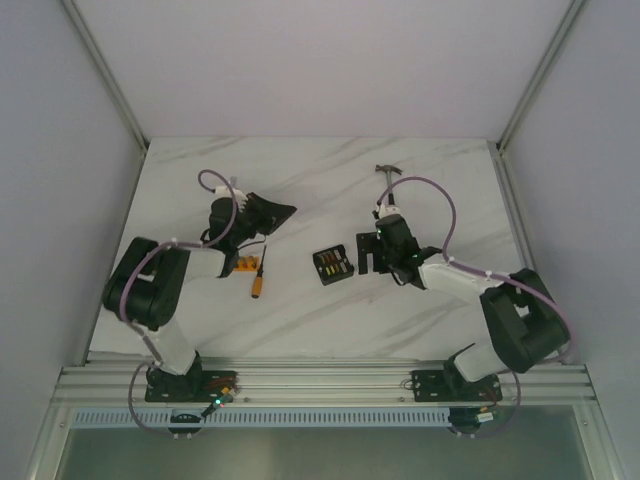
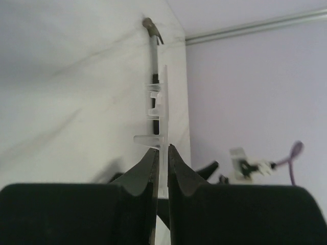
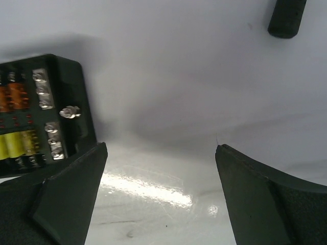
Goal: Snap on the fuse box
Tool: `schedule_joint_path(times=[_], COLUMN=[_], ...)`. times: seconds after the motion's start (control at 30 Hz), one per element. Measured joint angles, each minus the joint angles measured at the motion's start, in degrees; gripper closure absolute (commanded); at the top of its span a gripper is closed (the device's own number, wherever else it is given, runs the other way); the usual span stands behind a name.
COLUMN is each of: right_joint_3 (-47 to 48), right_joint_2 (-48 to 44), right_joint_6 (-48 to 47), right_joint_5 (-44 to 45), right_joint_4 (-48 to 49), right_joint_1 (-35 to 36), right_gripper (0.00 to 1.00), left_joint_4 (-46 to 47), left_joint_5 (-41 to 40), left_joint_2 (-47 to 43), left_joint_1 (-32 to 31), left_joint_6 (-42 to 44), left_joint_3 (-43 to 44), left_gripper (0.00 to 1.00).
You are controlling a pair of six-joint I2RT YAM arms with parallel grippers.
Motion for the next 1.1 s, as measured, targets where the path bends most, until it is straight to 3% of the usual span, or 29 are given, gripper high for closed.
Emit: schedule_joint_path(times=[0.27,0.5,0.87,1.1], right_joint_3=[0.0,-0.3,-6.7,-7.6], right_joint_2=[3.5,3.4,-5.6,-6.8], right_joint_6=[0.4,1.8,5.5,6.8], right_joint_5=[0.3,-1.9,-4.2,-7.3], right_joint_4=[0.5,2.9,5.9,7.9], right_joint_1=[3.2,5.4,0.9,-0.7], right_gripper=[0.06,0.05,0.05,0.05], left_joint_4=[-1.8,-4.7,-0.3,0.0], left_joint_5=[3.7,7.4,13.9,16.8], left_joint_2=[-13.0,-18.7,-9.3,-4.8], left_joint_1=[-0.9,-3.6,-7.5,-7.9], left_joint_6=[2.5,5.3,4.9,4.9], left_joint_3=[-10.5,-14.6,-13.8,-12.2], left_gripper=[0.91,0.91,0.92,0.92])
